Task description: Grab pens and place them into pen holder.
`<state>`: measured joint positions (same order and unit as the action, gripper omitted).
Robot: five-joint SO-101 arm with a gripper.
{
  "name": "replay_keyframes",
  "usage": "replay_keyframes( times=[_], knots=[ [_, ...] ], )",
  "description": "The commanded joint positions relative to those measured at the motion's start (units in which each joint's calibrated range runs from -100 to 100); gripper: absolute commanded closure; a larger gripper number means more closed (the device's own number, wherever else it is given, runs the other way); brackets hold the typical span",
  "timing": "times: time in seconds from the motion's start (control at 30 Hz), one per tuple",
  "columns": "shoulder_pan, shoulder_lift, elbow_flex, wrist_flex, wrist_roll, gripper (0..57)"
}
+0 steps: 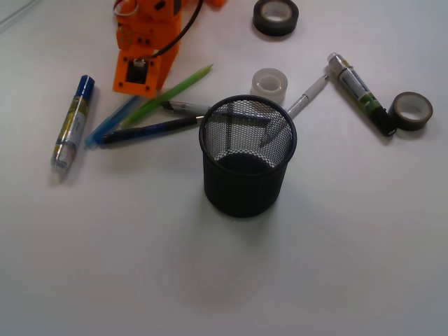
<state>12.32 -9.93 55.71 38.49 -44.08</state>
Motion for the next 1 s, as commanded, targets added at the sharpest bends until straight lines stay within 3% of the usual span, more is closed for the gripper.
replay_keyframes(
  times=[0.0,0.07,0.17,0.4,0.67,0.97],
  knots=[
    [0.13,1.73,-3.71,-1.04,-0.29,44.4],
    [0.8,2.49,-4.35,-0.96,-1.07,47.2],
    [1.33,2.83,-4.44,-0.96,-1.37,57.3],
    [3.79,-0.23,-7.61,-0.96,1.07,57.1],
    [3.87,-22.33,-25.18,1.23,2.34,57.1],
    [-10.26,-24.62,-21.83,-29.56,-5.23,57.1]
  ],
)
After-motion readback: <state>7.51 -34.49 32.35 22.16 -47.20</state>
